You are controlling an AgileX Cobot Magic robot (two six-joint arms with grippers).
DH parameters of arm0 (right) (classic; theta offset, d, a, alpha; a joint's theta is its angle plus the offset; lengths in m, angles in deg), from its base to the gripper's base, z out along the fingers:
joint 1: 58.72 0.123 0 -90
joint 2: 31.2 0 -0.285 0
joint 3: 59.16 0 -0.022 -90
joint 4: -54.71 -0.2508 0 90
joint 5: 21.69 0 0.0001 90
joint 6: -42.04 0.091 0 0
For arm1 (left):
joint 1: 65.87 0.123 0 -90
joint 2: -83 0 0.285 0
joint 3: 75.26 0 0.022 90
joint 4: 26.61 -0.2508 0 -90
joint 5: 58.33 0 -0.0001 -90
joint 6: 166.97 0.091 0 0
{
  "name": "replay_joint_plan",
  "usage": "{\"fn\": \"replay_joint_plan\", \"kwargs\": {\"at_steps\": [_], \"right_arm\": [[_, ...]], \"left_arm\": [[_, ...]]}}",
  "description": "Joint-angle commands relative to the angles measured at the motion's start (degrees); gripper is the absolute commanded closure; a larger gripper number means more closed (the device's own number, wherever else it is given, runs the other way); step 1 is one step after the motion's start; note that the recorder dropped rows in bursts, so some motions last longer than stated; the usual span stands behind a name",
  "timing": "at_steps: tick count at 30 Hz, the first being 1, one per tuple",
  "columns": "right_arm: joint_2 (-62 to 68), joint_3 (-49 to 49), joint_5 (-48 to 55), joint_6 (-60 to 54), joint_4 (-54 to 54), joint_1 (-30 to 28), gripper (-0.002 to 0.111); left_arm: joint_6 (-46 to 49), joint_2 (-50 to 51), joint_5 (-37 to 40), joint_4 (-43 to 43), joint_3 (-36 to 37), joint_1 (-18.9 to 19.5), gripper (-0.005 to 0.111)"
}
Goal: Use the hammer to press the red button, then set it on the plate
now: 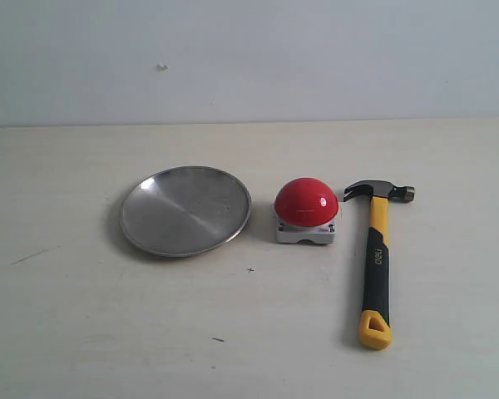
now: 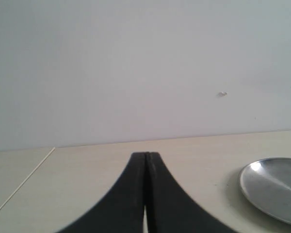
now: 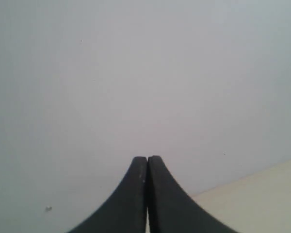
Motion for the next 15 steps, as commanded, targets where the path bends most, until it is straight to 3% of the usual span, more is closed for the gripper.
{"fn": "replay_joint_plan", "kwargs": {"at_steps": [1, 7, 15], "right_arm": [[-0.4, 0.3, -1.7, 0.3, -0.9, -0.3, 0.108], [-0.4, 0.3, -2.1, 0.1, -2.1, -0.3, 0.108], [-0.4, -0.1, -10.3, 0.5, -4.8, -0.3, 0.108]], "left_arm": [[-0.1, -0.3, 0.0, 0.4, 0.0, 0.1, 0.107], [-0.1, -0.3, 0.0, 0.4, 0.0, 0.1, 0.107], [-0.1, -0.3, 0.0, 0.4, 0.0, 0.1, 0.107]]}}
